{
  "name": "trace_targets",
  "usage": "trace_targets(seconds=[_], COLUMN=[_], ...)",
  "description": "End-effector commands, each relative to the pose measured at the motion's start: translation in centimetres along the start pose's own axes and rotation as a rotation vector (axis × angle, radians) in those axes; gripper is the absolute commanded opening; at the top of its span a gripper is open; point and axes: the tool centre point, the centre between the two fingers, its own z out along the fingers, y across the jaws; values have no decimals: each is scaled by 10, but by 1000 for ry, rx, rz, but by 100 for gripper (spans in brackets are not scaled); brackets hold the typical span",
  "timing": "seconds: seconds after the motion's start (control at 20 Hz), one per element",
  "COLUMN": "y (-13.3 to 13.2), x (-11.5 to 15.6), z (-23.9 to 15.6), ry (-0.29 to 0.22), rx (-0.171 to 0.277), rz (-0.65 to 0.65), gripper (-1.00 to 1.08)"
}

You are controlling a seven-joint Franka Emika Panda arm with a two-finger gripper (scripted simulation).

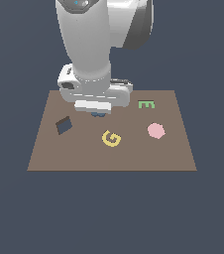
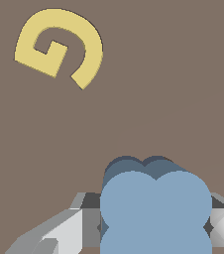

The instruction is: Insert a designated object into the corresponding slot on a board.

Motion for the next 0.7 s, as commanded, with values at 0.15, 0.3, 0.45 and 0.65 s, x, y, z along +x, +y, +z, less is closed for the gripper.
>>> trace_targets(seconds=[0.15, 0.3, 0.45, 0.65], y=[0, 1, 1, 1], x=[0, -1, -1, -1], z=[8, 9, 9, 9], ry=[0, 0, 0, 0], rx=[-2, -2, -2, -2], rz=[-3, -3, -3, -3], gripper=[-100, 100, 100, 100])
